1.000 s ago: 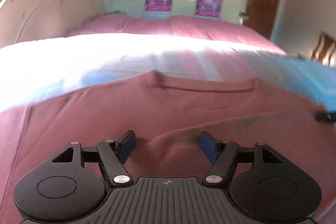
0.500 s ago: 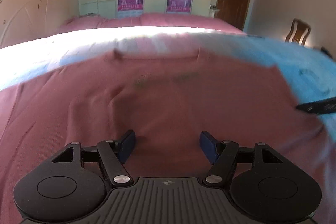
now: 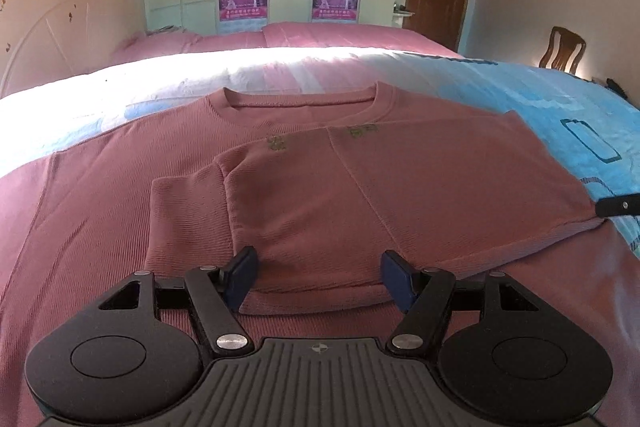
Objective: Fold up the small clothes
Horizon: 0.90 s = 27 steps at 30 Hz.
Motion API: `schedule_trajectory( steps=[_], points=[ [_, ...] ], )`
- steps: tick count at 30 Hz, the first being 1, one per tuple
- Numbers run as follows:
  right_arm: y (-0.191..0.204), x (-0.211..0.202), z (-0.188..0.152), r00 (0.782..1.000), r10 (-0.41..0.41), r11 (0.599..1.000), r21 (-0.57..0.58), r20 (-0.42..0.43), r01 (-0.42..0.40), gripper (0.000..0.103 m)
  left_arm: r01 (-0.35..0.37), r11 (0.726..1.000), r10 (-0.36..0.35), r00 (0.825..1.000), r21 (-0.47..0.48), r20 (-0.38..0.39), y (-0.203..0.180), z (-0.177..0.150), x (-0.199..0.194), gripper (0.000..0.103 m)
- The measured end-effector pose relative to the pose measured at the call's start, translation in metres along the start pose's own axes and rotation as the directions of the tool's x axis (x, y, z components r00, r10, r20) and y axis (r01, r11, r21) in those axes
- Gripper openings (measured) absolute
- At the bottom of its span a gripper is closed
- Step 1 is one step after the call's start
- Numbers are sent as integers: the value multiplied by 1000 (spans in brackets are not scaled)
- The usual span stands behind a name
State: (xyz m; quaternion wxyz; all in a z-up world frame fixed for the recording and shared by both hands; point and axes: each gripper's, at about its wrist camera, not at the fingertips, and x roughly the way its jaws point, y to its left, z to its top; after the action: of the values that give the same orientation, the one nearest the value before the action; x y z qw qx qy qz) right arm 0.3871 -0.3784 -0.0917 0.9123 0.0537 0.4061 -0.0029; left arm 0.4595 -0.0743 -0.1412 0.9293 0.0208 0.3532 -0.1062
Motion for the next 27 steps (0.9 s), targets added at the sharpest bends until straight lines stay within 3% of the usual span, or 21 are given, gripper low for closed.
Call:
schedule_trajectory(
  steps=[2,6,7,9,12,15,18,22,24,25,27],
  points=[
    [-10,-1,-4,1000,11,999,35,-12,-10,23,-11,1000,11,1000,14,-4,-2,2,3,67],
    [-9,-17,-3,995,65,996,54,75,-69,25,-17,1000,17,1000,22,3,-4,1,7,67],
    [-7,-15,-5,995,76,995,59,63,-80,24,-21,999,21,1000,30,4,-5,1,8,67],
    [-3,9,-11,999,30,999,35,-41,-29,24,-33,999,34,999,27,-3,-6,3,3,68],
    [-1,-5,-11,998,56,998,13,-7,-56,25,-73,997,74,997,-18,16,-1,3,-15,68],
    [-12,-24,-23,993,101,994,41,64,-103,26,-138,983,141,990,-120,14,16,-12,-35,71],
    [-13,-32,-42,991,82,996,15,102,-84,27,-241,952,243,970,-190,-11,37,-33,-60,80],
    [5,-36,-30,980,159,987,-22,123,-157,33,-343,884,350,936,-319,-37,78,-58,-98,87],
    [23,-31,-20,978,177,984,-44,114,-173,65,-363,833,381,923,-417,-42,105,-69,-117,88],
    [32,-30,-16,979,168,985,-50,117,-163,67,-365,806,396,918,-465,-35,121,-73,-126,88],
    [49,-28,-7,979,152,987,-73,135,-143,58,-339,755,401,916,-561,-13,154,-82,-140,88]
  ],
)
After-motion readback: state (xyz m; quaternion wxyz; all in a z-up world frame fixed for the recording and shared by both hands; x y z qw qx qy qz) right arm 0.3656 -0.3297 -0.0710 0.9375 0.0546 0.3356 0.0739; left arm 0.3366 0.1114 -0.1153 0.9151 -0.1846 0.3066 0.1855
